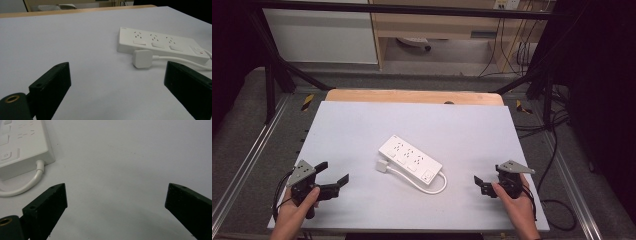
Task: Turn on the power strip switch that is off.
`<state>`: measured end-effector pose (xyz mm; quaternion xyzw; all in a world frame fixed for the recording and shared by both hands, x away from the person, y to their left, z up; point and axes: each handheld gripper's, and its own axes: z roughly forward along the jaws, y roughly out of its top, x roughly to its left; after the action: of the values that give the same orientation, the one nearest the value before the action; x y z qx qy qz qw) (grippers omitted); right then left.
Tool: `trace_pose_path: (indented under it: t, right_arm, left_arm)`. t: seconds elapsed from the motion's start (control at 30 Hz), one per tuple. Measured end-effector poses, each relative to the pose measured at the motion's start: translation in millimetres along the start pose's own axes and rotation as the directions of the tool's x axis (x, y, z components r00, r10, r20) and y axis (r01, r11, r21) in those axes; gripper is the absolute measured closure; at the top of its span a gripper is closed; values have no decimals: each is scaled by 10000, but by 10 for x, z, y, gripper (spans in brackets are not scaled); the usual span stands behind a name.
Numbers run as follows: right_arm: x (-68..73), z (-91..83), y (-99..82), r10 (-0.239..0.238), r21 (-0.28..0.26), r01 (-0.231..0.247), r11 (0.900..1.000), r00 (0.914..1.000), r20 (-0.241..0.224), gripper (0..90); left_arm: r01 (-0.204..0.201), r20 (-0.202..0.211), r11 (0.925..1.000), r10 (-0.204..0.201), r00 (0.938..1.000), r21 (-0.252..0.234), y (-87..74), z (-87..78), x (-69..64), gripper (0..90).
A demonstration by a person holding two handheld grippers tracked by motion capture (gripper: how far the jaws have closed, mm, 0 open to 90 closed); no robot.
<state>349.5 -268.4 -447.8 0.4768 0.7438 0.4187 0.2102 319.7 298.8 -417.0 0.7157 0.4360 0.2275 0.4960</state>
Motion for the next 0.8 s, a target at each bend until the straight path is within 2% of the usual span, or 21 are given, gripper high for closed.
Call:
trace_pose_path:
  t: [0.3, 0.8]
  right_arm:
    - [-31, -46, -7, 31, -277, -26, 9996, 9998, 190, 47]
    - [-8, -43, 14, -147, -233, 150, 9996, 9998, 151, 40]
  left_arm:
    - [90, 162, 9999, -89, 9998, -79, 36, -21, -8, 70]
    - [216, 325, 9992, -204, 9993, -345, 59, -49, -14, 60]
